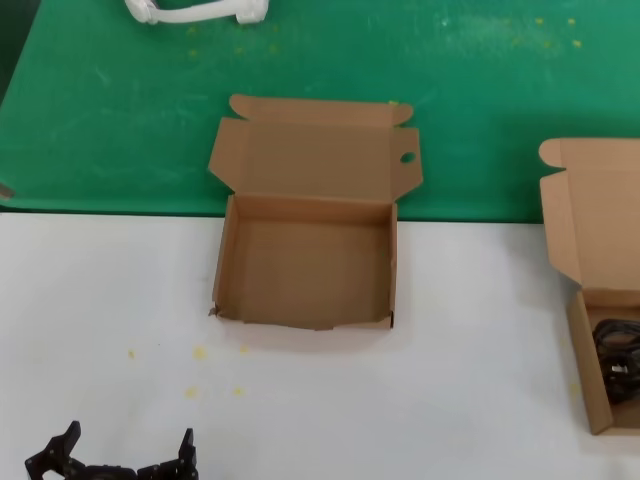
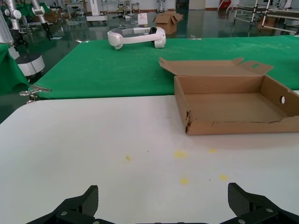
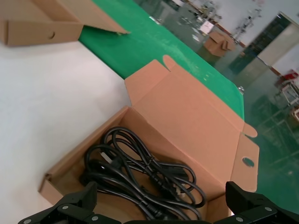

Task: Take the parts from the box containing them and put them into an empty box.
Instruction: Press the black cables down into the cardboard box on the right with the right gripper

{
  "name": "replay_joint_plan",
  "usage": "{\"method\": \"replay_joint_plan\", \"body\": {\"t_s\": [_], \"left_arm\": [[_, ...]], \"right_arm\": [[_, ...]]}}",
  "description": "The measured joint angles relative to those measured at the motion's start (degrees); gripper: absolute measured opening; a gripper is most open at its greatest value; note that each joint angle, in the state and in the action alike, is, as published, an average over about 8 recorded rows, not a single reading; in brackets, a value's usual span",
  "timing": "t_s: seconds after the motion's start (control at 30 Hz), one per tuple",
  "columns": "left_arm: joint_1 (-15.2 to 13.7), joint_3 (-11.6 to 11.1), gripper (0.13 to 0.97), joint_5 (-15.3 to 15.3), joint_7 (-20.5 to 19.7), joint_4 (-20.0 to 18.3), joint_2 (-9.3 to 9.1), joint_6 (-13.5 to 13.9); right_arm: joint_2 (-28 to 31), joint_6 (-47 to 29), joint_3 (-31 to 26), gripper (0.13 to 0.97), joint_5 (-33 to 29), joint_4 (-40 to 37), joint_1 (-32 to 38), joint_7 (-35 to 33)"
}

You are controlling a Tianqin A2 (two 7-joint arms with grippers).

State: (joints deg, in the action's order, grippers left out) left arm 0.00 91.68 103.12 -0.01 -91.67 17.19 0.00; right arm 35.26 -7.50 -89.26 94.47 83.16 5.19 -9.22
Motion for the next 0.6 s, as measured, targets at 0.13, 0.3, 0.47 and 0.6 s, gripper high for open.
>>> {"method": "replay_joint_plan", "body": {"t_s": [0.13,0.3,0.47,0.6], "left_arm": [[0.00,0.00,0.966,0.00,0.00,0.00,0.00,0.00],[0.00,0.00,0.966,0.00,0.00,0.00,0.00,0.00],[0.00,0.00,0.966,0.00,0.00,0.00,0.00,0.00],[0.00,0.00,0.966,0.00,0.00,0.00,0.00,0.00]], "right_arm": [[2.16,-1.23,-1.47,0.966,-1.79,-1.46,1.92,-0.22],[4.50,-2.97,-3.23,0.966,-5.03,-3.27,4.40,0.30],[6.31,-4.91,-4.86,0.966,-9.72,-4.98,7.03,1.62],[7.31,-6.67,-5.86,0.966,-13.59,-6.16,9.49,2.75]]}}
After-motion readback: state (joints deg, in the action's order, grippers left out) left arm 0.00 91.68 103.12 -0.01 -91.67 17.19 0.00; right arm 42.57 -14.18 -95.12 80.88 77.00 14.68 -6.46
